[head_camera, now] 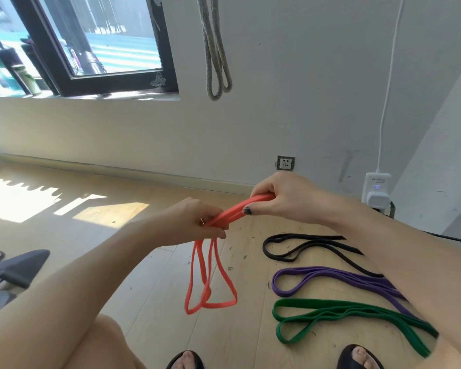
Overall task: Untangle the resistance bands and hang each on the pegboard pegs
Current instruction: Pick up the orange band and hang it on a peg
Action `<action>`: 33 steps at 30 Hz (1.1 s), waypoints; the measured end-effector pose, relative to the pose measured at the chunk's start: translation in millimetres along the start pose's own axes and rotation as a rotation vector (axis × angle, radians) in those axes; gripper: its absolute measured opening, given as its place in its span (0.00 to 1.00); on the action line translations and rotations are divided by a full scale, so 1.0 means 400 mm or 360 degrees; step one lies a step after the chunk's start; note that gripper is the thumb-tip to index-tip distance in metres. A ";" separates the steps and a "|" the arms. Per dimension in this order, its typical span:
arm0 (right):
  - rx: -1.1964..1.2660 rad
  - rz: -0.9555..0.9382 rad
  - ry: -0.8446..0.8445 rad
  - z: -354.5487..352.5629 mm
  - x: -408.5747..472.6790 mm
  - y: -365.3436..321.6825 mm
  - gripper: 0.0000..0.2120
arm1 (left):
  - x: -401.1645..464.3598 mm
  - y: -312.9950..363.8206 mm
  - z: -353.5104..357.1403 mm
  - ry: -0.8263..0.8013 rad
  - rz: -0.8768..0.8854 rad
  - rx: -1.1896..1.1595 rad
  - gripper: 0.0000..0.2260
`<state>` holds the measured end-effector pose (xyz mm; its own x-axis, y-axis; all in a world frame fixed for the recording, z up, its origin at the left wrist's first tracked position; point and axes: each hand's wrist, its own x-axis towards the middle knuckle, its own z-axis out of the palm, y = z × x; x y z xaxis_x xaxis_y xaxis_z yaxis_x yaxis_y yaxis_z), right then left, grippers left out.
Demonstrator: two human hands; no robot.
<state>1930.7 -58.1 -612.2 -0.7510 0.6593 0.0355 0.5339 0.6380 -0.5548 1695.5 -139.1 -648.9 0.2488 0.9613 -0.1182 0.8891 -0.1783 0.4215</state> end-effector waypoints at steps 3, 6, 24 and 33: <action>0.0121 -0.0023 -0.0005 -0.001 -0.008 -0.004 0.10 | -0.004 0.000 0.000 0.0008 -0.0013 -0.0039 0.10; 0.0201 -0.0070 0.0023 -0.001 -0.011 -0.005 0.11 | -0.005 0.006 0.007 -0.0002 0.0008 -0.0085 0.08; 0.0422 -0.0045 0.0221 -0.027 -0.013 0.043 0.12 | -0.006 0.004 0.023 -0.0044 0.0083 -0.0085 0.04; 0.0333 0.0080 0.0092 -0.044 -0.026 0.119 0.15 | -0.016 -0.037 0.002 -0.0019 -0.0040 -0.0086 0.06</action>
<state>1970.9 -27.7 -624.3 -0.6987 0.7139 0.0475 0.4736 0.5112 -0.7172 1681.2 -142.9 -655.2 0.2318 0.9626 -0.1401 0.8732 -0.1424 0.4660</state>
